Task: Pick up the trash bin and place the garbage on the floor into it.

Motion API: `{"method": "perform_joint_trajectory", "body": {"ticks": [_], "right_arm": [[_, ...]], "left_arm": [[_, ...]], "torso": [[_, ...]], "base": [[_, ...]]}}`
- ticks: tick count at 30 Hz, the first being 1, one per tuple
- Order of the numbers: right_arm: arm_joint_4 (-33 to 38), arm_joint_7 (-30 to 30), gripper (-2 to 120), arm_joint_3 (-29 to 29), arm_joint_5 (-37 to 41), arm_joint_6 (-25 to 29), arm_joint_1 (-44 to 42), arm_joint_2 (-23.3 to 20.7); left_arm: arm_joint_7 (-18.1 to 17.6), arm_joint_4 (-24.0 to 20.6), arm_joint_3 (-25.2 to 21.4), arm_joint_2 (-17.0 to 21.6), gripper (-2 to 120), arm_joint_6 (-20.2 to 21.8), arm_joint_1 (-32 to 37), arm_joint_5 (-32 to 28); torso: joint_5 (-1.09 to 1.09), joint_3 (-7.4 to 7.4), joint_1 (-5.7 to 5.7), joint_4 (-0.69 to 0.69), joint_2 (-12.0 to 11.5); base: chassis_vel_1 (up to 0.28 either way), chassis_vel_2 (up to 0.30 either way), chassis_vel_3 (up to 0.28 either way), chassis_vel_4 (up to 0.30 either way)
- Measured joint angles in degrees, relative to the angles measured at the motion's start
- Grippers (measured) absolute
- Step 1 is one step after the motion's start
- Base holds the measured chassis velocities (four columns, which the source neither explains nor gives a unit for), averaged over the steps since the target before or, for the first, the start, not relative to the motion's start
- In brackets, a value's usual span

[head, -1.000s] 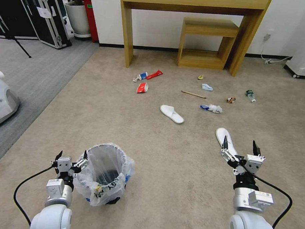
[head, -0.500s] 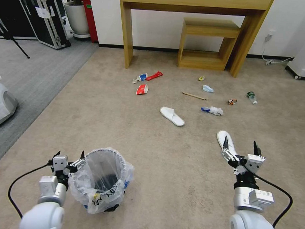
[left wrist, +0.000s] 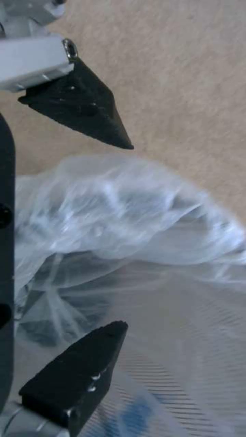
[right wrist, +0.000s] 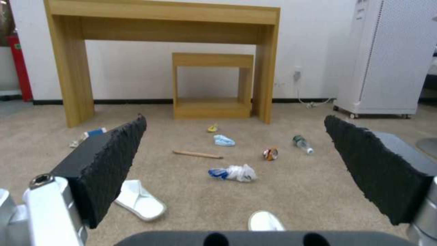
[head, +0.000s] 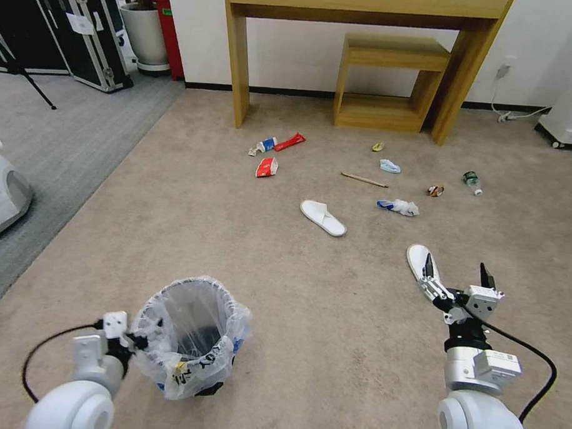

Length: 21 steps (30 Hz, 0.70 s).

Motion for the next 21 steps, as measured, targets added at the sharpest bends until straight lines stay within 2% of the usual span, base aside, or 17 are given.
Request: {"method": "perform_joint_trajectory", "body": {"ticks": [11, 21], "right_arm": [[-1.05, 0.03, 100, 0.21, 0.01, 0.97, 0.02, 0.23], [-1.61, 0.03, 100, 0.04, 0.05, 1.01, 1.01, 0.46]], "left_arm": [[0.07, 3.37, 1.35, 1.22, 98, -0.36, -1.85, 0.53], [0.08, 3.02, 1.24, 2.46, 94, -0.5, -1.83, -0.15]], "torso": [[0.0, 0.0, 0.0, 0.0, 0.0], [0.0, 0.0, 0.0, 0.0, 0.0]], "base": [[0.0, 0.0, 0.0, 0.0], [0.0, 0.0, 0.0, 0.0]]}}
